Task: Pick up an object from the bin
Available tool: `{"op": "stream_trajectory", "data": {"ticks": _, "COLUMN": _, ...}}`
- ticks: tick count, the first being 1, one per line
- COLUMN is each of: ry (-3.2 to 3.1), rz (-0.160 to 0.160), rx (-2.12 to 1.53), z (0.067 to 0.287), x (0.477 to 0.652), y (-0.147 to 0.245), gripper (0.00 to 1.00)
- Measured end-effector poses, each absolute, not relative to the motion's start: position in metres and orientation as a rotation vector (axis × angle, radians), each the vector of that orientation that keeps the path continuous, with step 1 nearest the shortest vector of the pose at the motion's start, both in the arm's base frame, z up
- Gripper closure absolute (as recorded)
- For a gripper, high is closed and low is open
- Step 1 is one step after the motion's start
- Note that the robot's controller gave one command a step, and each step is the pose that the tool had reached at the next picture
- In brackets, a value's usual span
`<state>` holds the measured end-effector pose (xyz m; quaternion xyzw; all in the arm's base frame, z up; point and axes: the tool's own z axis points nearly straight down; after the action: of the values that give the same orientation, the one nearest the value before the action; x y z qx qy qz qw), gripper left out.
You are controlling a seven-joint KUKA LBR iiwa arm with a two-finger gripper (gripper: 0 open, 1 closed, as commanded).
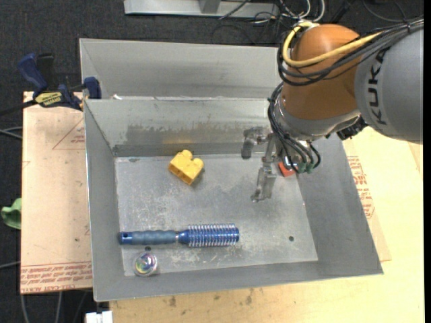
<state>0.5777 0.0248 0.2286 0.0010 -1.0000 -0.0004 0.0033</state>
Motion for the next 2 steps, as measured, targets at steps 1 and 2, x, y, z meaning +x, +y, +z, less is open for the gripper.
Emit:
{"op": "stream_trajectory", "data": {"ticks": 1, "ry": -3.12, "rz": -0.002, "rx": 0.32, "z": 0.073, "x": 0.539, "y": 0.047, "gripper": 0.0}}
{"op": "stream_trajectory", "data": {"ticks": 2, "ry": -3.139, "rz": -0.002, "rx": 0.071, "z": 0.07, "x": 0.514, "y": 0.048, "gripper": 0.0}}
